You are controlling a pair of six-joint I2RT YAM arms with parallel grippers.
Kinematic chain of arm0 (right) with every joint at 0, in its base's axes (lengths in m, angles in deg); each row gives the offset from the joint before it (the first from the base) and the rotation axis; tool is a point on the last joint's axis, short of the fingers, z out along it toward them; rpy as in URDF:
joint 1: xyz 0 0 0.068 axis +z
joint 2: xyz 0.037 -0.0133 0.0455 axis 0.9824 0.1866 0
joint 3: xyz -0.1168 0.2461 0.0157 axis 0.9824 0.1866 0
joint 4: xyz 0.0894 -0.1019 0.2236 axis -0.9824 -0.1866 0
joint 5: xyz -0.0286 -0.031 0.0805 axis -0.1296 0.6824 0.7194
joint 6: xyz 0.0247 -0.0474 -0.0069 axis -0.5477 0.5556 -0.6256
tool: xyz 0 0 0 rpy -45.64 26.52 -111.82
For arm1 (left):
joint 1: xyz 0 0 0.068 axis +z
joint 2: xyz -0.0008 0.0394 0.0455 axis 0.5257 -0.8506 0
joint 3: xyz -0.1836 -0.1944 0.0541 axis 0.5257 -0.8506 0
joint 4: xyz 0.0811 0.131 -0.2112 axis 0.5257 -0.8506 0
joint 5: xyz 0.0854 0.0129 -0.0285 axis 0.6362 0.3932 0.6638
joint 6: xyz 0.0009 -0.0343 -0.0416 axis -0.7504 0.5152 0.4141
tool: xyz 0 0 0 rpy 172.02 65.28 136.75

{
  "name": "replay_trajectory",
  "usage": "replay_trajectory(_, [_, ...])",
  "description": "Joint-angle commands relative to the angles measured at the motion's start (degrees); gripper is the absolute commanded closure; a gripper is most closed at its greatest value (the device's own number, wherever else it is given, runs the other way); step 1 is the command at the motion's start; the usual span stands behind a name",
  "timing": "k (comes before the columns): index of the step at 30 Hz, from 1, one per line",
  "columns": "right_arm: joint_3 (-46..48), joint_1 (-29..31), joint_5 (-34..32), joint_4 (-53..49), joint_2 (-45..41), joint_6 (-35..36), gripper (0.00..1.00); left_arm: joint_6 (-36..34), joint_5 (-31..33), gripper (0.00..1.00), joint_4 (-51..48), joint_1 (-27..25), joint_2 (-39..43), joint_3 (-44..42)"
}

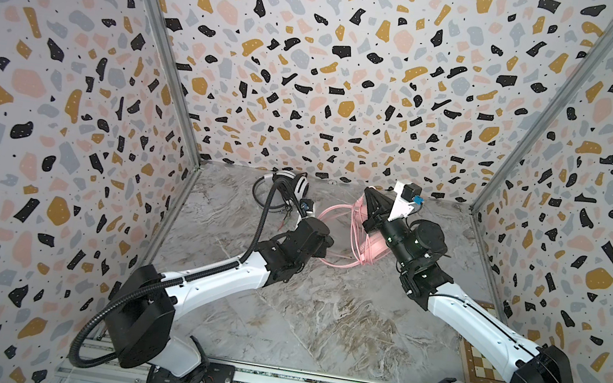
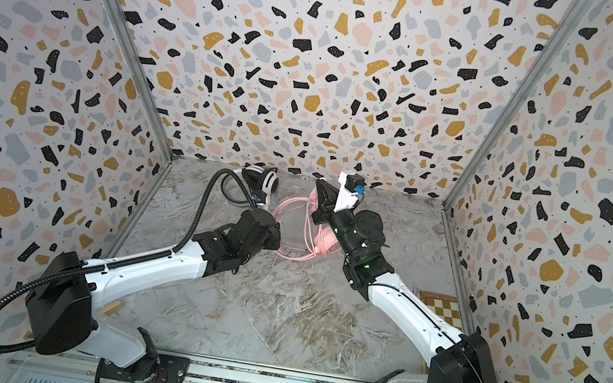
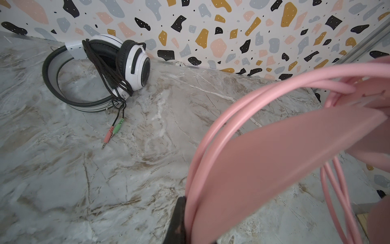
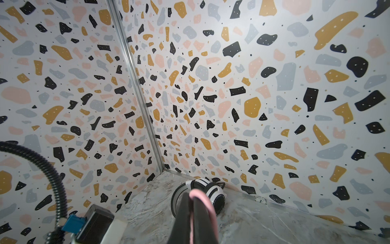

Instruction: Wrap the headphones

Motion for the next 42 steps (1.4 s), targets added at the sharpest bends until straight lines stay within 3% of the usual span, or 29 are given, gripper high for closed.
replay_trajectory(1, [0.07,-0.12,-6.46,14.2,-0.3,1.72,1.0,-2.56,-1.71,1.0,-0.42,-1.74,1.23,1.12])
replay_trajectory(9, [0.24,3.32,-11.65,21.54,4.53,5.83,1.0,-3.72,0.2,1.0,-1.91,-2.8,1.39,2.52])
replay_trajectory(13, [-1.26,5.68,-14.88,18.25,6.44,9.66,1.0,-4.59,1.97,1.0,-2.75,-2.84,2.37,3.13])
replay_trajectory(21, [0.95,6.11,-20.75,10.36,5.34,8.97,1.0,-6.78,6.24,1.0,-3.7,-2.84,3.83,4.27])
replay_trajectory(27, [-0.34,6.06,-20.34,7.14,5.32,9.38,1.0,-6.87,6.05,1.0,-2.97,-2.8,3.45,5.12])
replay_trajectory(31, [0.32,6.12,-17.94,10.68,4.12,9.38,1.0,-6.54,4.14,1.0,-3.08,-2.83,2.63,5.15])
replay_trajectory(37, [6.64,6.13,-20.02,25.64,2.7,6.83,1.0,-5.53,0.73,1.0,-2.95,-2.84,1.62,5.3])
replay_trajectory(42, [5.62,6.21,-19.35,27.22,4.52,7.05,1.0,-5.75,0.25,1.0,-4.55,-3.11,1.73,5.8])
